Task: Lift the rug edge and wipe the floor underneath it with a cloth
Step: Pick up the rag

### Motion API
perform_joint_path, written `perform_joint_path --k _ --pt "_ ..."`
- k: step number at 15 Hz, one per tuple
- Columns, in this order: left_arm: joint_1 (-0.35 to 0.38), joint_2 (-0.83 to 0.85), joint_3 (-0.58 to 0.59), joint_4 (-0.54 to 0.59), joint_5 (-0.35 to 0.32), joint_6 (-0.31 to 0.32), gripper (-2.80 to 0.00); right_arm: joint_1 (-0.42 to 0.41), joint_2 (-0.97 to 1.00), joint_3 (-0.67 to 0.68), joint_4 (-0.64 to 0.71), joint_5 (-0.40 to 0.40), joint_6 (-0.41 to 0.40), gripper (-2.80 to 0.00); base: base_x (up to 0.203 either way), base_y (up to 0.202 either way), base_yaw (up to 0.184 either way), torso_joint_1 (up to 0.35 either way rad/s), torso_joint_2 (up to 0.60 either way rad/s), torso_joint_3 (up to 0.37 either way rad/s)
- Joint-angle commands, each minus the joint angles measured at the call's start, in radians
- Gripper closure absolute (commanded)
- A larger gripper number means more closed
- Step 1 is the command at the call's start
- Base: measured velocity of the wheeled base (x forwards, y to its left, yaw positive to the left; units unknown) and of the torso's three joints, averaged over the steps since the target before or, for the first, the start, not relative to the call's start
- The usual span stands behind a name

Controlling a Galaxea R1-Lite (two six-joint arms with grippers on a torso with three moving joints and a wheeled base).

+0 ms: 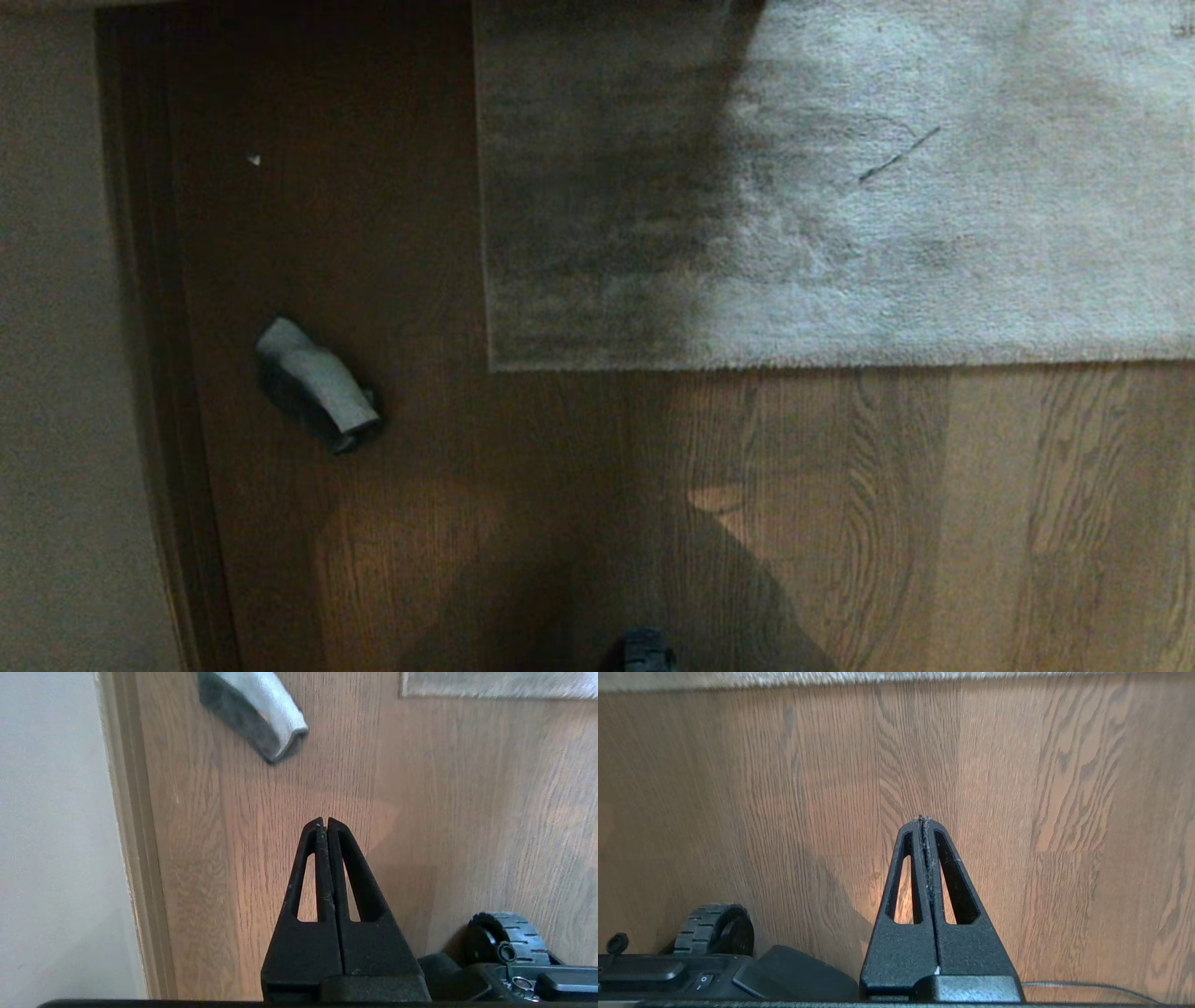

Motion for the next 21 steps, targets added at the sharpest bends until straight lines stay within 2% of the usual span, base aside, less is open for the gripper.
perform_joint_path --k 1,9,21 --pt "0.0 0.0 0.0 0.0 0.0 0.0 0.0 0.0 0.002 0.0 0.0 0.0 0.0 0.0 0.0 0.0 0.0 0.001 0.0 -0.198" --pt "0.0 0.0 0.0 0.0 0.0 0.0 0.0 0.0 0.002 0.0 0.0 0.0 0.0 0.0 0.0 0.0 0.0 0.004 0.0 -0.179" --pt "0.0 0.0 0.0 0.0 0.002 0.0 0.0 0.0 0.002 0.0 0.0 0.0 0.0 0.0 0.0 0.0 0.0 0.0 0.0 -0.007"
